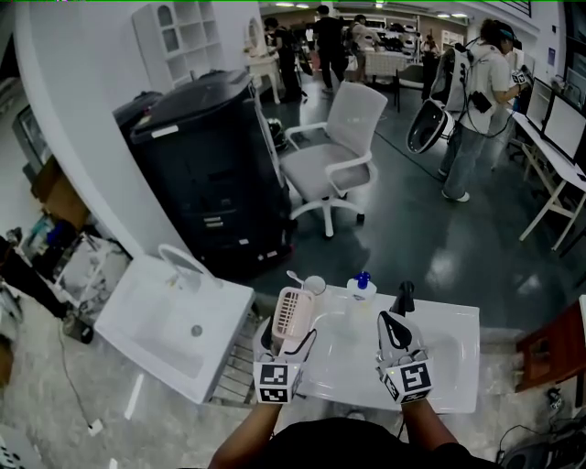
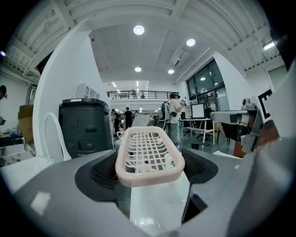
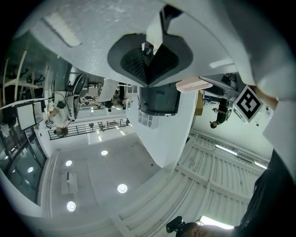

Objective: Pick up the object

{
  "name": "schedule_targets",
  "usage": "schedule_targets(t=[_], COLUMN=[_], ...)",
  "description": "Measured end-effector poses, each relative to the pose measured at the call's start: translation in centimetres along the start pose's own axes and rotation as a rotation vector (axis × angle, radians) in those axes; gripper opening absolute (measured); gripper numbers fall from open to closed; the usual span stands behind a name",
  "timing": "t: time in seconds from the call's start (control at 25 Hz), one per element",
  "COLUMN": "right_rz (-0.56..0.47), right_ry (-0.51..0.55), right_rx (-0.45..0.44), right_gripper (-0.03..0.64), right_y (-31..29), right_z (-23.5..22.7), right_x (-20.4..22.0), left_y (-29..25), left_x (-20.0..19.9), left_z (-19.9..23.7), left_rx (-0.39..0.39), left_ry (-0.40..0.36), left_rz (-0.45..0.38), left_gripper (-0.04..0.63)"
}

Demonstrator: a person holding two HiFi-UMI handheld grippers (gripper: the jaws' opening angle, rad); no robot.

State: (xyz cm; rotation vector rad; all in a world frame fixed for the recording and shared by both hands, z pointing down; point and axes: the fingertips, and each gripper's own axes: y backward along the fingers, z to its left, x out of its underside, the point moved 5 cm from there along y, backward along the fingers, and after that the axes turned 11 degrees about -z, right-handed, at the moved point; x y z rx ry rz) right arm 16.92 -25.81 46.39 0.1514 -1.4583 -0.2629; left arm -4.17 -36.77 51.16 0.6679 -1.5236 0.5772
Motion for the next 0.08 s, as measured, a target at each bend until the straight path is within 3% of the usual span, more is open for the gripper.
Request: schedule_targets(t=[0.08], right_rz=[0.005], right_ry=[0.008], right_rx=[0.008], right_gripper=[0.002], right_y=[0.04], right_z=[-0.07], right_x=[0.00], left_y=[-0.01], left_x=[-0.04], left_z=[-0.05], left_rx=[0.004], left_ry=[-0.003], left_rz=[0.000], left_gripper=[0.456])
